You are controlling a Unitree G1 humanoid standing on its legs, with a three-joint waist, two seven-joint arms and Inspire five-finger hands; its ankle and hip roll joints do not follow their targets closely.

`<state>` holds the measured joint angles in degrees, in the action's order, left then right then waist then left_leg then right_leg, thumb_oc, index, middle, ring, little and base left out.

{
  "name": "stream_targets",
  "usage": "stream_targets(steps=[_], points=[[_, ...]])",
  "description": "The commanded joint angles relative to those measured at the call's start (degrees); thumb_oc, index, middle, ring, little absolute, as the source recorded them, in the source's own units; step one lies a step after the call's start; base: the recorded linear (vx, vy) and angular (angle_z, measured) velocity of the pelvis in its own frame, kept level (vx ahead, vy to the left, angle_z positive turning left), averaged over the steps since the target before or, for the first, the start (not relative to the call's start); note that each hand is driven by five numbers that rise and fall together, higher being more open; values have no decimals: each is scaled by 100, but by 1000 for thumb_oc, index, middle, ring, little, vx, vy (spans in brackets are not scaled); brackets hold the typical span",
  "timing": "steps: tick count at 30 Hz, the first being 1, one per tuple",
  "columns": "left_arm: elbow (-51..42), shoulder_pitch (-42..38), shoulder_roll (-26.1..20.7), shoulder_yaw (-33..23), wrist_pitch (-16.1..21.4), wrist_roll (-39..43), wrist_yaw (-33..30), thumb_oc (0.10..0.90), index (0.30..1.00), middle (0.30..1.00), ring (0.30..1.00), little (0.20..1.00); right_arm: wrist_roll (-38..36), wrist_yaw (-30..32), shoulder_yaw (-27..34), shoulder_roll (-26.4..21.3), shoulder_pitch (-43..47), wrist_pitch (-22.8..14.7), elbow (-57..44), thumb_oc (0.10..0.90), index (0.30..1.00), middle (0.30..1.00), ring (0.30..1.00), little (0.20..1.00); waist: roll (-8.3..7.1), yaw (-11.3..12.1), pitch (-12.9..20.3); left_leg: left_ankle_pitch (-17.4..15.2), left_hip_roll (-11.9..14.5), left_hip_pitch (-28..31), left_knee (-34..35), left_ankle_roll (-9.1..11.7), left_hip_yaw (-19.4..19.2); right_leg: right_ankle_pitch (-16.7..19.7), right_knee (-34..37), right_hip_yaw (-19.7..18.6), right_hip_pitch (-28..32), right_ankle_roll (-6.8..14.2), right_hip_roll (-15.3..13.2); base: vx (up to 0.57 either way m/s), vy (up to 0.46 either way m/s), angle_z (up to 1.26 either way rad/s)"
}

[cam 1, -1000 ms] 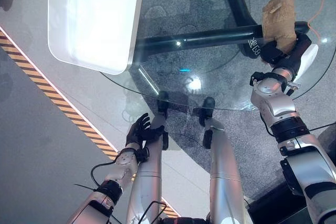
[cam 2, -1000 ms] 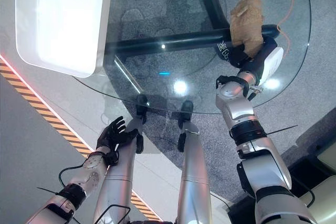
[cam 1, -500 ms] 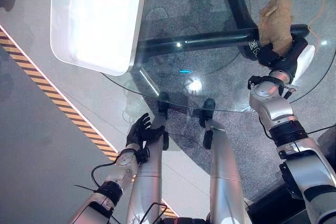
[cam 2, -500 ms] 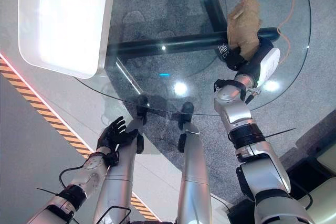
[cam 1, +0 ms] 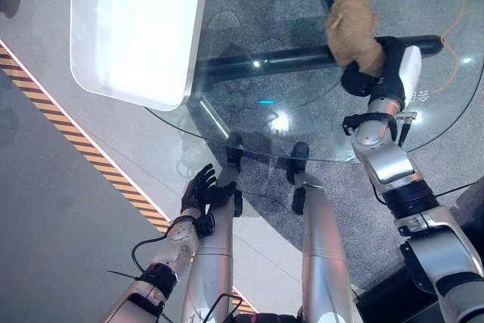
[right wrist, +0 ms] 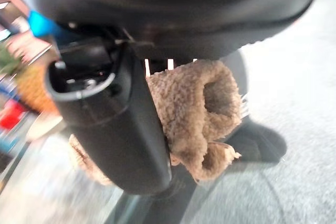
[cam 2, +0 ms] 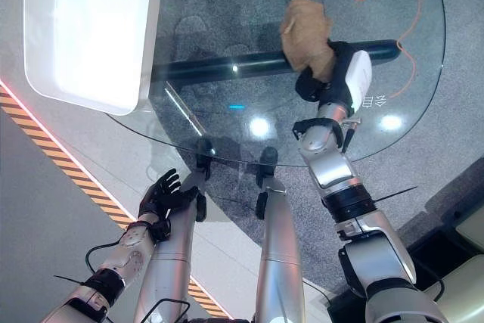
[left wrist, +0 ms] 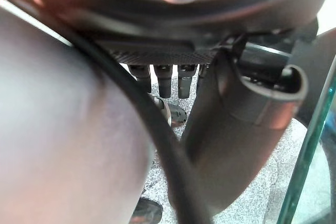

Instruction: Wipe the table with a cloth and put it in the basket.

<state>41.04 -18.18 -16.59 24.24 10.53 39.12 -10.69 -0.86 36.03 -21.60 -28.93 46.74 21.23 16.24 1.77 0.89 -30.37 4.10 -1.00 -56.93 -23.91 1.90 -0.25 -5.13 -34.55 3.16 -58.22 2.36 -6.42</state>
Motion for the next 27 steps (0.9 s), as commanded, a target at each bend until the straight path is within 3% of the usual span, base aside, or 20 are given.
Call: stream_targets(steps=[1, 9, 16, 27], points=[[-94, 770, 418, 351, 63, -298, 172, 800, 900, 900, 900, 900, 287, -784, -820, 334, 19, -69, -640, 100, 300, 300, 300, 200, 284, 165, 58, -972, -401, 40, -675, -413, -357, 719, 895, 258, 9, 30, 216, 0, 0, 0], [-63, 730, 440, 417, 59, -319, 240, 800, 900, 900, 900, 900, 269, -1309, -1286, 548, 7, 2, -556, 100, 300, 300, 300, 200, 312, 196, 58, -923, -406, 46, -637, -394, -368, 735, 937, 316, 16, 36, 179, -3, -3, 2], [-92, 643, 422, 477, -4, -318, 188, 800, 900, 900, 900, 900, 273, -2232, -1695, 566, 18, -526, -868, 100, 300, 300, 300, 200, 301, 193, 58, -913, -387, 33, -658, -371, -402, 731, 929, 345, -1, 49, 151, 0, 0, 0], [-188, 556, 296, 540, -185, -217, 162, 800, 900, 900, 900, 900, -183, -2877, -2053, 339, 53, -913, -1516, 100, 300, 300, 300, 200, 271, 181, 58, -913, -363, -16, -729, -352, -412, 725, 863, 358, -53, 70, 121, 4, -3, 4]])
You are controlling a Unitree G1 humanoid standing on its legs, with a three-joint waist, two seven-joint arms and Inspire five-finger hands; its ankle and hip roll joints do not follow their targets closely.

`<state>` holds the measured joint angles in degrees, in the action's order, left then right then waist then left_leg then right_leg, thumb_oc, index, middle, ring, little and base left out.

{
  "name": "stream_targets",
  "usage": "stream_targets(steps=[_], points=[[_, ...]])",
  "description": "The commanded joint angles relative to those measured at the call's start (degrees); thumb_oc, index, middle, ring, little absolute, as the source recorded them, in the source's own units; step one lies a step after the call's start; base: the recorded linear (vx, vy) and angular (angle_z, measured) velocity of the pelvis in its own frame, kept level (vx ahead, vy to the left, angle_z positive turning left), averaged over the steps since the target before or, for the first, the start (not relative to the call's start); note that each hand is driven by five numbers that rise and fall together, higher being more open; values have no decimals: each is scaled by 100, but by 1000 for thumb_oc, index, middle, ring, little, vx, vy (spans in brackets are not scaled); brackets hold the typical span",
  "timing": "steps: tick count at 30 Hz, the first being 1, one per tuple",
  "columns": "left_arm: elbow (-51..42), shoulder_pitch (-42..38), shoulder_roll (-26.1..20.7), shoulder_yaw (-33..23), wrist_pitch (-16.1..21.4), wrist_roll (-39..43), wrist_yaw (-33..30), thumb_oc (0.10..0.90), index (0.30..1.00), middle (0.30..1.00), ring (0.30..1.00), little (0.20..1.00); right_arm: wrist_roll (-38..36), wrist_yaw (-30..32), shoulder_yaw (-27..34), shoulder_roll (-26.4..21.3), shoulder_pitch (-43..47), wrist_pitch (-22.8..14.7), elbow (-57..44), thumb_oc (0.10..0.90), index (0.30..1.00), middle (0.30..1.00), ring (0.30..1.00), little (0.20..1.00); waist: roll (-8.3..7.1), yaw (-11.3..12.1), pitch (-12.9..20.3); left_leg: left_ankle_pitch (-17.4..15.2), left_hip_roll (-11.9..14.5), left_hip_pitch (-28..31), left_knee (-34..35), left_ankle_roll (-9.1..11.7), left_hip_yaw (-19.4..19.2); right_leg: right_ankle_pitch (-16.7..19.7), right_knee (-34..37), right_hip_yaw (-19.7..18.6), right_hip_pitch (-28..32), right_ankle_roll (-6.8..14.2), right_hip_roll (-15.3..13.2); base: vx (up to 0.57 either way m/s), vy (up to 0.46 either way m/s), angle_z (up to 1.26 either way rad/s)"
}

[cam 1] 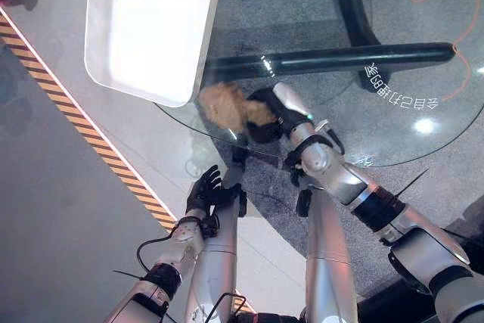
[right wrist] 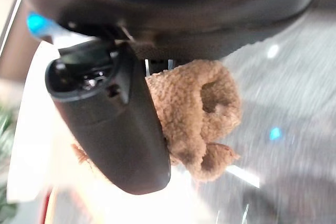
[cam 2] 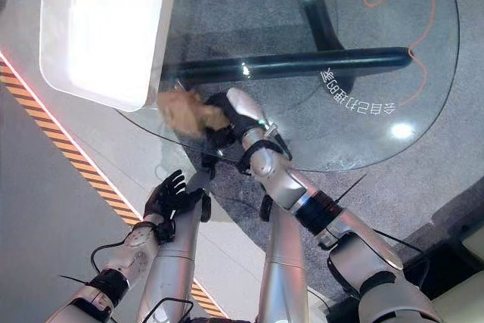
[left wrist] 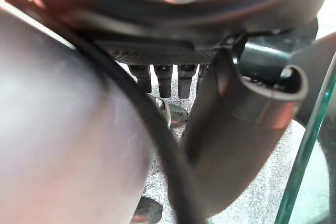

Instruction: Wipe the table with a cloth and put it in the basket.

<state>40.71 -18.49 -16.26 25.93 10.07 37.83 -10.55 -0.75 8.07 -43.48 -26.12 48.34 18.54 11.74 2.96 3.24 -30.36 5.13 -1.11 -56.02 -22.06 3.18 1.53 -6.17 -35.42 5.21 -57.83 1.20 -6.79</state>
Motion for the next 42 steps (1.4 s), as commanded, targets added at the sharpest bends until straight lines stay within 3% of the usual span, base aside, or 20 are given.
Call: stream_targets(steps=[1, 15, 20, 25, 30, 35, 40, 42], points=[[-159, 588, 258, 373, -146, -86, 149, 800, 900, 900, 900, 900, -207, -82, 131, 51, -110, -654, -1086, 100, 300, 300, 300, 200, 150, -55, 57, -1015, -350, -107, -914, -479, -591, 829, 949, 152, -92, 187, 159, 13, -7, 16], [-197, 590, 172, 384, -206, 18, 102, 800, 900, 900, 900, 900, -572, 1062, 555, -126, -362, -826, -1197, 100, 300, 300, 300, 200, 128, -116, 57, -1045, -279, -139, -979, -500, -630, 826, 839, 126, -160, 186, 137, 3, -4, 3], [-147, 673, 183, 316, -127, 58, 130, 800, 900, 900, 900, 900, -1074, 2196, 1346, -149, -561, -1074, -882, 100, 300, 300, 300, 200, 121, -173, 57, -1100, -259, -100, -1018, -514, -643, 813, 792, 67, -139, 182, 172, 0, 0, 0], [-183, 769, 204, 270, -78, 54, 19, 800, 900, 900, 900, 900, -1038, 2537, 1992, -297, -734, -1001, -690, 100, 300, 300, 300, 200, 69, -229, 57, -1160, -252, -80, -1038, -546, -640, 833, 782, 55, -130, 200, 186, 3, -3, -3], [-180, 866, 95, 209, -5, 59, 80, 800, 900, 900, 900, 900, -679, 2743, 2434, -813, -583, -625, -241, 100, 300, 300, 300, 200, 20, -227, 57, -1215, -244, -94, -1069, -559, -611, 883, 827, 75, -107, 229, 197, 4, -26, -8], [-224, 918, 1, 211, 27, 99, 115, 800, 900, 900, 900, 900, -1090, 2979, 2552, -1251, -433, -497, 152, 100, 300, 300, 300, 200, 8, -223, 57, -1246, -252, -97, -1058, -584, -593, 889, 835, 87, -113, 239, 220, 3, -7, -2], [-234, 962, -88, 199, 112, 183, 181, 800, 900, 900, 900, 900, -1647, 3383, 2723, -1534, -386, -634, 589, 100, 300, 300, 300, 200, 10, -226, 57, -1254, -249, -88, -1017, -588, -589, 883, 890, 84, -89, 234, 259, -5, 7, -3], [-254, 1024, -141, 200, 155, 210, 204, 800, 900, 900, 900, 900, -2023, 3669, 2905, -1629, -443, -901, 808, 100, 300, 300, 300, 200, 8, -238, 57, -1272, -247, -72, -1008, -587, -590, 872, 920, 67, -57, 230, 283, 0, 0, 0]])
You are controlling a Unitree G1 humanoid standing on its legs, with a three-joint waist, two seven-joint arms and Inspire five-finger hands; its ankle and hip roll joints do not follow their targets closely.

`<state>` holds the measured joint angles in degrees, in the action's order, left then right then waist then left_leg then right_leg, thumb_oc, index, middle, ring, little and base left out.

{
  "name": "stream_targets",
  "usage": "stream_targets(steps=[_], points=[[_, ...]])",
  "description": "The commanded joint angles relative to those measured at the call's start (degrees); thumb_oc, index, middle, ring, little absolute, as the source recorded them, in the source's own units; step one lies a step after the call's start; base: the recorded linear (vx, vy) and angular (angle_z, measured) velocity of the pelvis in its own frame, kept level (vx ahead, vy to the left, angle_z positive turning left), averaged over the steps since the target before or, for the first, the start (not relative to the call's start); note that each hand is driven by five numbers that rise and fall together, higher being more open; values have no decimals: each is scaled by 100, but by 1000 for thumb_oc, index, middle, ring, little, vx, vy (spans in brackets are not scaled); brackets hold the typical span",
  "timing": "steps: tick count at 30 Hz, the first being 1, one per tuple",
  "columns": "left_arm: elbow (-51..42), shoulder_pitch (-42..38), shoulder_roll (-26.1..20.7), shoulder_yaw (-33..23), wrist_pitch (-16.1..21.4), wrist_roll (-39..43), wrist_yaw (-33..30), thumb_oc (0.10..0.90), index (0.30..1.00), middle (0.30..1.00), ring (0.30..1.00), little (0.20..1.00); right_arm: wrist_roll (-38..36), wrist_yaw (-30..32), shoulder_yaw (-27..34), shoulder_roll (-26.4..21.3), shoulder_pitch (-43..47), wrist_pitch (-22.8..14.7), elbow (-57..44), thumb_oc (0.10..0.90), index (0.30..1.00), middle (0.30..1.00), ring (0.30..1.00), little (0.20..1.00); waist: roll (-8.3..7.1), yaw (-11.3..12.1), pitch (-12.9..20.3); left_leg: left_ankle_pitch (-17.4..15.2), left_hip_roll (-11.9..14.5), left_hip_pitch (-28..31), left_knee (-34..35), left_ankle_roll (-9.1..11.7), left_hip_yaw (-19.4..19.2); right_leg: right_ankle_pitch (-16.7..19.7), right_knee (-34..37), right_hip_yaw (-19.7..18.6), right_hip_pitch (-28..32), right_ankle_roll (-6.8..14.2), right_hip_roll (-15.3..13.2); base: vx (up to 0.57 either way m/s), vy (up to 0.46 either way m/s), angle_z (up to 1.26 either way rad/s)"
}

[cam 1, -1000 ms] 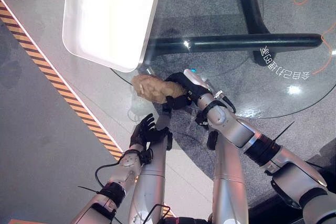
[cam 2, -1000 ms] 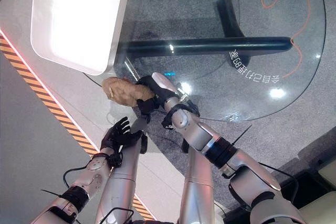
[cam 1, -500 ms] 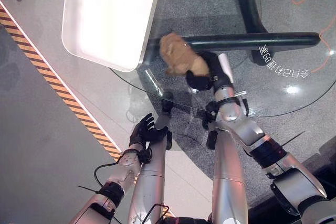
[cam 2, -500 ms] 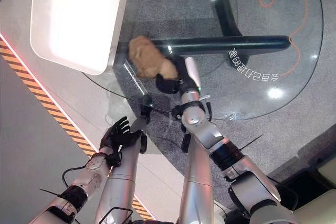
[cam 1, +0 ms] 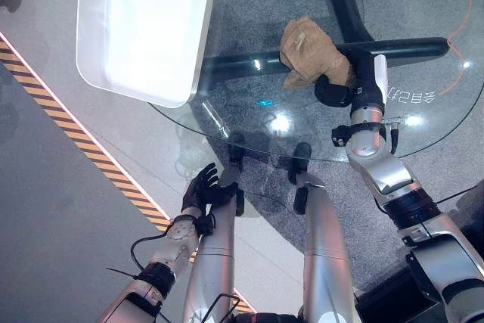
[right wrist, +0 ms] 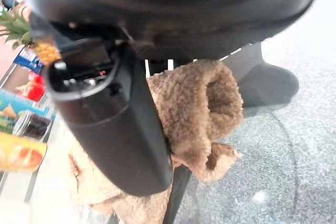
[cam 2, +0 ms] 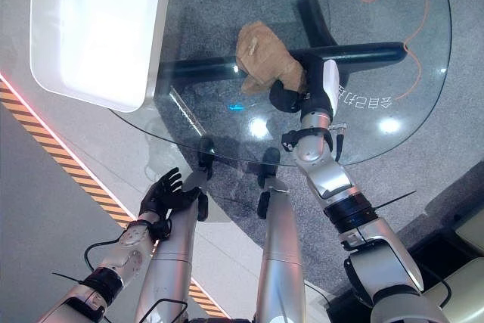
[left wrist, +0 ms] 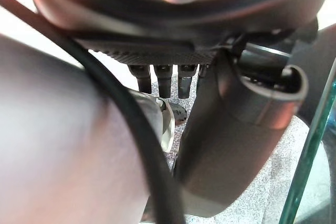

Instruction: Wipe the table with a cloth and put it in the basket.

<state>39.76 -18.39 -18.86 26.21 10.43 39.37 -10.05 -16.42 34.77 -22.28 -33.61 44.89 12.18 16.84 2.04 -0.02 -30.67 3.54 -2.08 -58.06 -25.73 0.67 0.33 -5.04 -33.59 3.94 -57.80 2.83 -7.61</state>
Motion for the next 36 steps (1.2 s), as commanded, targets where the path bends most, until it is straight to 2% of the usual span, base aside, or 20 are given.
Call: stream_targets(steps=[1, 2, 4, 5, 7, 11, 18, 24, 25, 28, 33, 34, 36], points=[[-174, 1050, 89, 174, 139, 79, 148, 800, 900, 900, 900, 900, -655, 1226, 934, -927, -175, -442, 395, 100, 300, 300, 300, 200, 96, 78, 88, -1119, -157, 142, -633, -340, -466, 767, 759, 186, -49, 66, 381, 0, 0, 0], [-180, 1057, 86, 173, 139, 80, 143, 800, 900, 900, 900, 900, -700, 1280, 966, -935, -195, -492, 419, 100, 300, 300, 300, 200, 95, 76, 88, -1119, -159, 148, -628, -341, -465, 770, 769, 184, -43, 66, 385, 0, 0, 0], [-214, 1107, 46, 177, 174, 117, 115, 800, 900, 900, 900, 900, -1059, 1850, 1214, -966, -348, -885, 496, 100, 300, 300, 300, 200, 86, 51, 88, -1125, -158, 167, -593, -345, -468, 782, 824, 167, -18, 72, 408, -10, 1, -5], [-218, 1126, 38, 176, 189, 122, 118, 800, 900, 900, 900, 900, -1109, 1911, 1286, -963, -386, -967, 522, 100, 300, 300, 300, 200, 85, 48, 88, -1128, -155, 176, -583, -345, -468, 785, 835, 164, -9, 74, 413, -13, -1, -8], [-246, 1172, -4, 186, 238, 157, 131, 800, 900, 900, 900, 900, -1347, 2386, 1573, -933, -546, -1465, 629, 100, 300, 300, 300, 200, 86, 30, 88, -1136, -166, 186, -566, -351, -463, 801, 877, 141, 9, 78, 441, -9, -8, -9], [-381, 1135, -52, 231, 199, 192, 77, 800, 900, 900, 900, 900, -1626, 2699, 1869, -892, -662, -2041, 711, 100, 300, 300, 300, 200, 98, 6, 88, -1115, -188, 192, -496, -367, -451, 858, 999, 112, 31, 89, 464, -15, -18, -7], [-350, 1062, -42, 261, 182, 224, 91, 800, 900, 900, 900, 900, -1725, 3021, 1937, -781, -511, -2370, 743, 100, 300, 300, 300, 200, 134, 9, 88, -1051, -223, 238, -384, -358, -441, 895, 1132, 91, 91, 82, 476, -6, -3, -1], [-336, 1046, -20, 271, 176, 175, 92, 800, 900, 900, 900, 900, -1436, 2352, 1678, -754, -318, -2054, 642, 100, 300, 300, 300, 200, 160, 52, 88, -1028, -234, 280, -336, -346, -421, 874, 1160, 107, 134, 67, 488, -6, -1, -1], [-357, 981, -18, 260, 141, 155, 62, 800, 900, 900, 900, 900, -1228, 2184, 1561, -760, -229, -1846, 468, 100, 300, 300, 300, 200, 144, 38, 88, -949, -253, 225, -295, -350, -422, 940, 1211, 114, 85, 56, 480, 0, 0, 0], [-340, 990, 42, 246, 130, 152, 64, 800, 900, 900, 900, 900, -738, 1820, 1258, -697, -96, -1380, 94, 100, 300, 300, 300, 200, 140, 68, 88, -990, -242, 323, -278, -335, -424, 854, 1201, 122, 172, 52, 496, 0, 0, 0], [-190, 935, 157, 230, 131, 69, 140, 800, 900, 900, 900, 900, -294, 1280, 895, -563, 212, -872, -132, 100, 300, 300, 300, 200, 150, 108, 88, -966, -252, 350, -251, -306, -424, 793, 1186, 147, 196, 32, 490, 0, 0, 0], [-189, 934, 158, 228, 132, 68, 141, 800, 900, 900, 900, 900, -292, 1280, 894, -562, 214, -867, -135, 100, 300, 300, 300, 200, 150, 105, 88, -965, -253, 350, -250, -306, -424, 793, 1185, 147, 195, 32, 489, -6, 11, 4], [-132, 912, 209, 206, 133, 24, 176, 800, 900, 900, 900, 900, -50, 813, 667, -473, 346, -372, -213, 100, 300, 300, 300, 200, 167, 133, 88, -955, -251, 346, -252, -288, -431, 748, 1157, 163, 190, 10, 480, -11, 20, 5]])
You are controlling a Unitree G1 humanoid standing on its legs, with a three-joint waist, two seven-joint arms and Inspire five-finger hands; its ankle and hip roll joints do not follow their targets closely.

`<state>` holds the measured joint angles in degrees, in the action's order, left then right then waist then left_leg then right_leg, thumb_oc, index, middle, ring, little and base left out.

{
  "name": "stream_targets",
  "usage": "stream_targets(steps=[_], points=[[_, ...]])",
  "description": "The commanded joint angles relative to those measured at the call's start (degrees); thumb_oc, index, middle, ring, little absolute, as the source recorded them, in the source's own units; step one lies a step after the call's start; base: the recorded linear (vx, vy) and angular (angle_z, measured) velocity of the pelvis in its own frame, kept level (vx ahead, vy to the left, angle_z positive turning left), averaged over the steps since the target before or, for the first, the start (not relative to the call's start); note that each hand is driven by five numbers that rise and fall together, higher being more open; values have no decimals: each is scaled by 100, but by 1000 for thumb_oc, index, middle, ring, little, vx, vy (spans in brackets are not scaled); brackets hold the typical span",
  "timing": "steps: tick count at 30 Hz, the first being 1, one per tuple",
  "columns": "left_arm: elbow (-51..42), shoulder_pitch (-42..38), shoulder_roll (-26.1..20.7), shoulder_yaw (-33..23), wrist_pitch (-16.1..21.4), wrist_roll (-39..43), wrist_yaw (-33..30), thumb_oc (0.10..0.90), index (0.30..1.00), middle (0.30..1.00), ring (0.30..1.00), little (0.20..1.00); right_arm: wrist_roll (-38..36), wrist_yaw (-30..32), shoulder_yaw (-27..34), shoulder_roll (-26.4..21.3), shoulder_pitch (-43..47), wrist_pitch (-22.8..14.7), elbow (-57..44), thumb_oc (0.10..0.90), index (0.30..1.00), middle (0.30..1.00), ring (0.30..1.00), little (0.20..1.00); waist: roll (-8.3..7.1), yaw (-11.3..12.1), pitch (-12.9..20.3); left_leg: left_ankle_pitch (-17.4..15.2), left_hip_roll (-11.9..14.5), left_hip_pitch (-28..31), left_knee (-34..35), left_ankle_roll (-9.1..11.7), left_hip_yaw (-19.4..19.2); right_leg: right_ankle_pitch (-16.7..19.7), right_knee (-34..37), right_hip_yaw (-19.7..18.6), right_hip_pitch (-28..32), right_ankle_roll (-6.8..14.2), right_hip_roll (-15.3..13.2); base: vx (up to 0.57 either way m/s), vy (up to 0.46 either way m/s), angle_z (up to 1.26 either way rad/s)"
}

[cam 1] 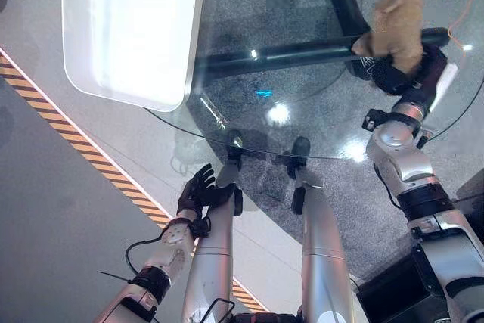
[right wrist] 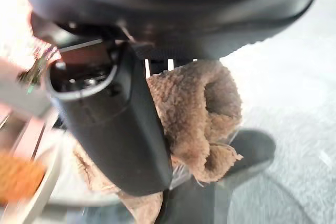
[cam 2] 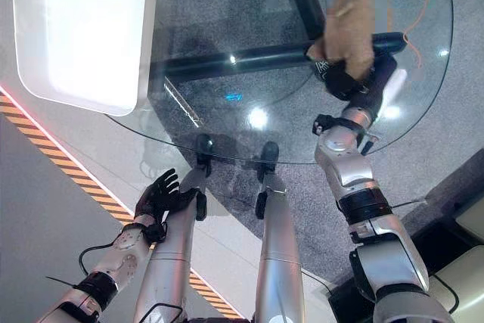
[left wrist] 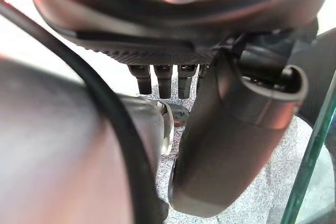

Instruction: Wipe the table with a cloth and put it in the basket.

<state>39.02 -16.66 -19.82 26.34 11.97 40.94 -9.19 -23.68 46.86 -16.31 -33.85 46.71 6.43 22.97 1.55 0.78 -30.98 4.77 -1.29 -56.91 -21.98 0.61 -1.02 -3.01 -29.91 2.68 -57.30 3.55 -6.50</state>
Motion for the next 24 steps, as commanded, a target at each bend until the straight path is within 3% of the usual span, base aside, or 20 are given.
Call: stream_targets(steps=[1, 6, 10, 15, 18, 24], points=[[-49, 739, 312, 184, -18, -144, 93, 800, 900, 900, 900, 900, 714, -560, 12, -433, 173, 329, -830, 100, 300, 300, 300, 200, 215, 57, 119, -1073, -331, 229, -624, -278, -293, 543, 786, 292, 138, -66, 369, -12, 14, 4], [-48, 783, 302, 79, 4, -262, 145, 800, 900, 900, 900, 900, 1099, -1782, -517, -402, 53, 1207, -1041, 100, 300, 300, 300, 200, 187, 78, 119, -1009, -325, 212, -571, -276, -298, 550, 789, 339, 110, -76, 349, 0, 0, 0], [-74, 823, 258, 20, 5, -302, 200, 800, 900, 900, 900, 900, 1129, -2402, -781, -363, -65, 1441, -1171, 100, 300, 300, 300, 200, 173, 91, 119, -981, -321, 200, -561, -273, -305, 544, 773, 374, 98, -77, 332, 0, 0, 0], [-115, 856, 239, 4, 23, -373, 247, 800, 900, 900, 900, 900, 1324, -3044, -1075, -257, -118, 1379, -1421, 100, 300, 300, 300, 200, 169, 109, 119, -960, -326, 147, -573, -265, -313, 548, 766, 400, 54, -75, 311, 0, 0, 0], [-135, 858, 234, 4, 14, -387, 240, 800, 900, 900, 900, 900, 1351, -3072, -1149, -175, -147, 1389, -1535, 100, 300, 300, 300, 200, 164, 111, 119, -966, -324, 135, -594, -263, -323, 543, 745, 400, 40, -72, 304, 0, 0, 0], [-206, 833, 247, -2, 10, -418, 214, 800, 900, 900, 900, 900, 1335, -3631, -1384, -54, -237, 1129, -2050, 100, 300, 300, 300, 200, 159, 105, 119, -957, -321, 129, -587, -269, -339, 550, 741, 392, 18, -56, 295, 0, 0, 0]])
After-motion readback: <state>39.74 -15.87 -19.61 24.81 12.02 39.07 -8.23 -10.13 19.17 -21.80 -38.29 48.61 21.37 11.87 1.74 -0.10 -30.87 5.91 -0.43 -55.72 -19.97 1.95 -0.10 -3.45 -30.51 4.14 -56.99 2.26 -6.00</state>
